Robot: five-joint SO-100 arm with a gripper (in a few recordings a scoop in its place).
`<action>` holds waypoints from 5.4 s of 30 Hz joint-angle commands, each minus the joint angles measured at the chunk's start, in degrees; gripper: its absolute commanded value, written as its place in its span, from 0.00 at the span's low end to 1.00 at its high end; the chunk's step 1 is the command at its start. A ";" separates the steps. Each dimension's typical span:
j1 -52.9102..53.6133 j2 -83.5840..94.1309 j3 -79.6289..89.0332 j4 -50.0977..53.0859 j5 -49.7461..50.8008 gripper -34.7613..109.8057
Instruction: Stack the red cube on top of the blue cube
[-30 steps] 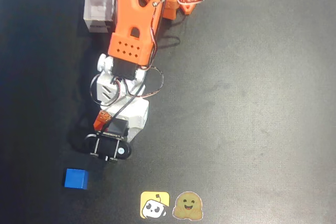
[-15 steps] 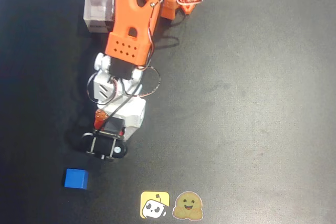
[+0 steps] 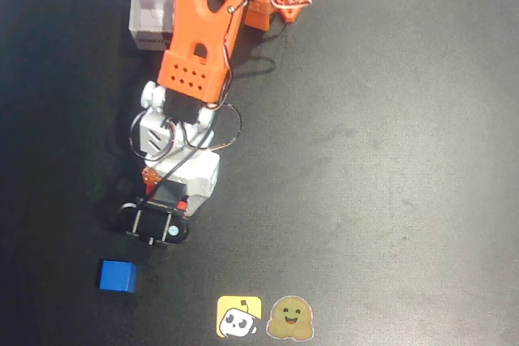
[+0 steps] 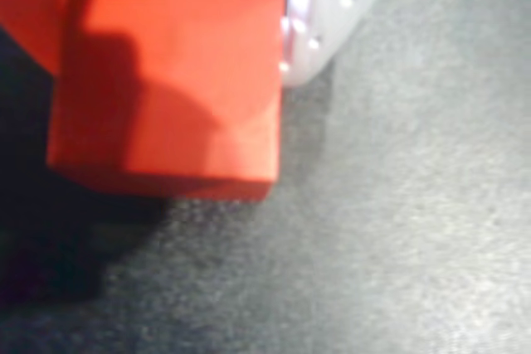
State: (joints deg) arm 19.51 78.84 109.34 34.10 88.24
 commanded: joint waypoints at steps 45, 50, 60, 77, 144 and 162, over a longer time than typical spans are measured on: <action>7.12 -11.95 -51.06 27.51 -3.16 0.24; 5.71 -13.10 -51.24 22.59 -1.67 0.24; 4.92 -17.84 -51.86 19.07 -1.76 0.24; 4.57 -24.61 -55.20 16.52 -1.67 0.24; 4.13 -17.58 -55.37 13.80 -15.47 0.44; -5.45 51.15 18.11 16.08 7.03 0.24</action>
State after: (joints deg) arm 16.17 116.89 115.40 51.94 91.14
